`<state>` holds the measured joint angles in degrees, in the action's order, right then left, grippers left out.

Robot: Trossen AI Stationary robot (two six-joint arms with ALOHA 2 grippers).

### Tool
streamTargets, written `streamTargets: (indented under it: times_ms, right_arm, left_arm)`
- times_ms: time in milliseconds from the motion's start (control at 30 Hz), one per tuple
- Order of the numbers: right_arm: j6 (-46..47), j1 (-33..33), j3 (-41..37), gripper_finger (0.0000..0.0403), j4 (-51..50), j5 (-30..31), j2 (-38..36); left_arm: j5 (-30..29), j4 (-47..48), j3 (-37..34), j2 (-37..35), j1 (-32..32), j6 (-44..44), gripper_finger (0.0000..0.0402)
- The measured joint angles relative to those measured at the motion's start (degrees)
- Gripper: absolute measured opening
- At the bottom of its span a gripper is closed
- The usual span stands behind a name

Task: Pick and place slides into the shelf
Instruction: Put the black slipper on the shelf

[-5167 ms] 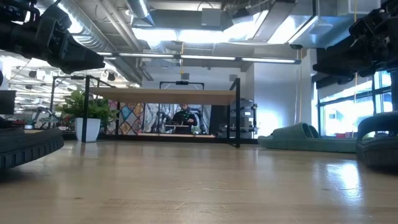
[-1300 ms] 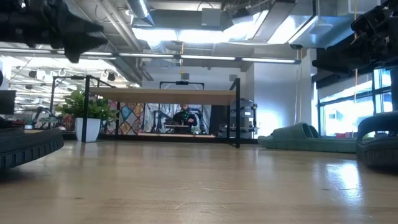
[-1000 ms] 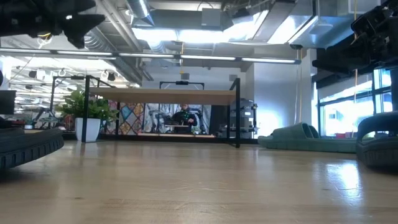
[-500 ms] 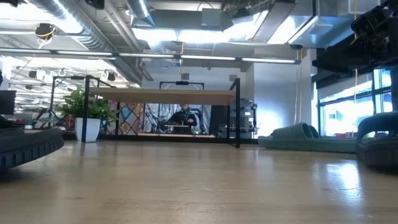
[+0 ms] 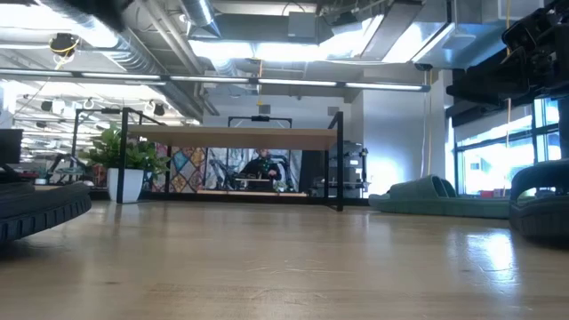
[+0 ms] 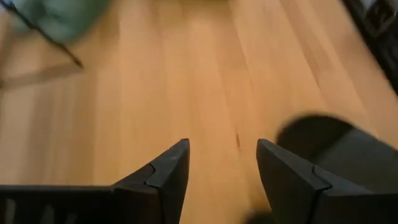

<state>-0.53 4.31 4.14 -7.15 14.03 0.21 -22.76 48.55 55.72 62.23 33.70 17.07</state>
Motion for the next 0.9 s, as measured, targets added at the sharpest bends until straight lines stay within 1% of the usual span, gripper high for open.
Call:
streamTargets:
  times_ms: [67,167,267,333,400,633,733,800,900]
  right_arm:
    - [-0.08,0.0,0.0,0.0122,-0.01,0.0,-0.02]
    - [-0.19,-0.01,0.0,0.0122,0.01,0.01,0.0]
    - [-1.32,-0.01,0.0,0.0122,0.03,0.01,-0.02]
    - [-2.42,-0.01,0.0,0.0122,0.01,0.03,-0.02]
    - [-2.87,-0.01,0.0,0.0122,0.01,0.03,0.0]
    - [-3.22,0.01,0.0,0.0122,0.01,0.02,-0.02]
    - [-3.9,-0.01,0.0,0.0122,0.01,0.03,-0.01]
    - [-4.42,0.01,0.0,0.0122,0.01,0.01,-0.01]
    - [-4.47,0.01,0.0,0.0122,0.01,0.01,0.0]
  left_arm:
    - [0.26,4.99,2.26,2.96,1.81,7.37,0.0178]
    - [3.45,10.64,4.95,6.79,4.17,17.93,0.0178]
    - [8.52,14.93,6.26,10.25,6.44,26.38,0.0178]
    - [12.62,16.84,6.39,12.17,7.87,30.71,0.0178]
    - [15.51,18.82,6.39,14.28,9.41,35.21,0.0178]
    - [26.33,20.01,6.39,21.67,15.02,47.3,0.0178]
    - [29.85,19.5,6.39,24.66,17.26,52.33,0.0178]
    - [31.72,19.31,6.39,26.32,18.58,54.1,0.0178]
    - [31.51,19.37,6.39,28.36,20.24,54.78,0.0178]
